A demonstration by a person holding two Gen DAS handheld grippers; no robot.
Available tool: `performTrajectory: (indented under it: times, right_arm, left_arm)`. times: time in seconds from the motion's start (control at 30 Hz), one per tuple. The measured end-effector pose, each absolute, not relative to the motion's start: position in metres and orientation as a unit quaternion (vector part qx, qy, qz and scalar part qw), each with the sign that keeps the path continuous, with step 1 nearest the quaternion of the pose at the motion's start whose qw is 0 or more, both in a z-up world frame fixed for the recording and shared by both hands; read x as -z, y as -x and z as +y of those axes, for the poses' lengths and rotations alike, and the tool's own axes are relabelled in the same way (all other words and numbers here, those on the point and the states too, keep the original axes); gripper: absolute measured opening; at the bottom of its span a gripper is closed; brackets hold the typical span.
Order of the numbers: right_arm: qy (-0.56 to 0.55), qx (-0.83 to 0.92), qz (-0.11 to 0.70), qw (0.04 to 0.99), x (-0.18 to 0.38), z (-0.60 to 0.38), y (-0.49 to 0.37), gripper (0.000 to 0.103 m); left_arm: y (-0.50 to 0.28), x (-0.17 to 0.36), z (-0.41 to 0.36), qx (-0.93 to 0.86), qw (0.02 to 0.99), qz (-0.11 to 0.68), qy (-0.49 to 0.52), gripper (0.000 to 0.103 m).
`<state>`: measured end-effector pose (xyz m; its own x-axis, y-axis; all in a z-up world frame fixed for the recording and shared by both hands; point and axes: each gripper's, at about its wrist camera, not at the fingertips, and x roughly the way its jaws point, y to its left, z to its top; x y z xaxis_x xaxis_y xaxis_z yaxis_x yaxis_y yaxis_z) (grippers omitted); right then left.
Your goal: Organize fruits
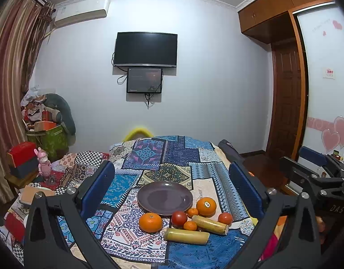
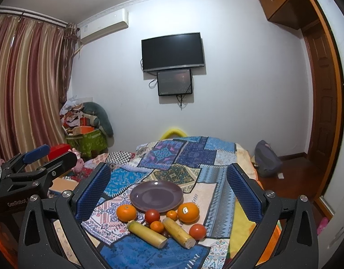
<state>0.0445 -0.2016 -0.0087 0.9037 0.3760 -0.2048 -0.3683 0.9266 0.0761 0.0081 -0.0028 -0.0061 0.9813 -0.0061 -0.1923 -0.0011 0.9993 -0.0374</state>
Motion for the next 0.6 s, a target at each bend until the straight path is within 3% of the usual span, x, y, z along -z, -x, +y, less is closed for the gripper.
performTrajectory:
  times: [0.2,0.27,0.6]
  right_arm:
    - [-0.015,-0.184,0.135,0.974,0.022,-0.201,-0.06,0.102]
    - [-0.014,-0.181,0.148,0.972,0.029,-0.202,-0.068,0.096]
    - [-0.008,-0.177,0.225,0.958,0.064,-0.209,-0.106,0.078]
  left_arm:
    - [-0.021,0.015,0.005,0.003,0.993,0.117,0.029,0.1]
    - [-0.029,0.021,0.009,-0.001,0.991,0.129,0.035,0.092]
    - [-0.079,0.064,0.027,-0.003,0.975,0.219,0.038,0.08]
